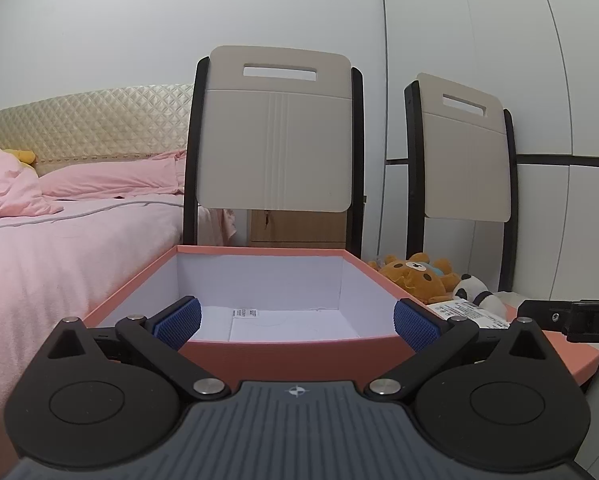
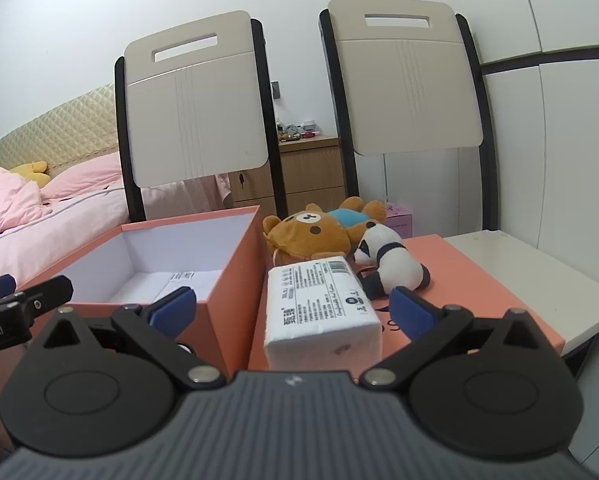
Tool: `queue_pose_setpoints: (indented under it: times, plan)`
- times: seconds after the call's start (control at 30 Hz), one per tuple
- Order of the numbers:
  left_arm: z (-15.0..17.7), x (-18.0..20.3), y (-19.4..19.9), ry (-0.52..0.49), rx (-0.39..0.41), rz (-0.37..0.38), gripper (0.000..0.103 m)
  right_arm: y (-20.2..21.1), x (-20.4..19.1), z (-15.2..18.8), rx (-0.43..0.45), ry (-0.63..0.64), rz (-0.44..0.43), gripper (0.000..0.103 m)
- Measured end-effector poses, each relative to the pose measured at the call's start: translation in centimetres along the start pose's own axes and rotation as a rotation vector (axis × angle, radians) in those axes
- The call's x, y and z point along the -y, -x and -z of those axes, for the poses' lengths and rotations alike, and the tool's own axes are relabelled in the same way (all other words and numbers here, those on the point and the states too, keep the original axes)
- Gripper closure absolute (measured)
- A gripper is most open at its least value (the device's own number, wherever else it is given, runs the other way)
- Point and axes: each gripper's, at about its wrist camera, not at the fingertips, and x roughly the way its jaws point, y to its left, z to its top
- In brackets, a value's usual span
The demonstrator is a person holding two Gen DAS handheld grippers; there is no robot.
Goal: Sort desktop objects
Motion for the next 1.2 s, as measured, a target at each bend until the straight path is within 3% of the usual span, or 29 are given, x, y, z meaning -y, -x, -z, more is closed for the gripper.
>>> queue_pose_setpoints:
  times: [1.2]
  plan:
    - [0.25, 0.45, -0.01, -0.039, 0.018, -0.019, 0.000, 0.19, 0.16, -0.26, -0.002, 0.005, -0.036, 0.000]
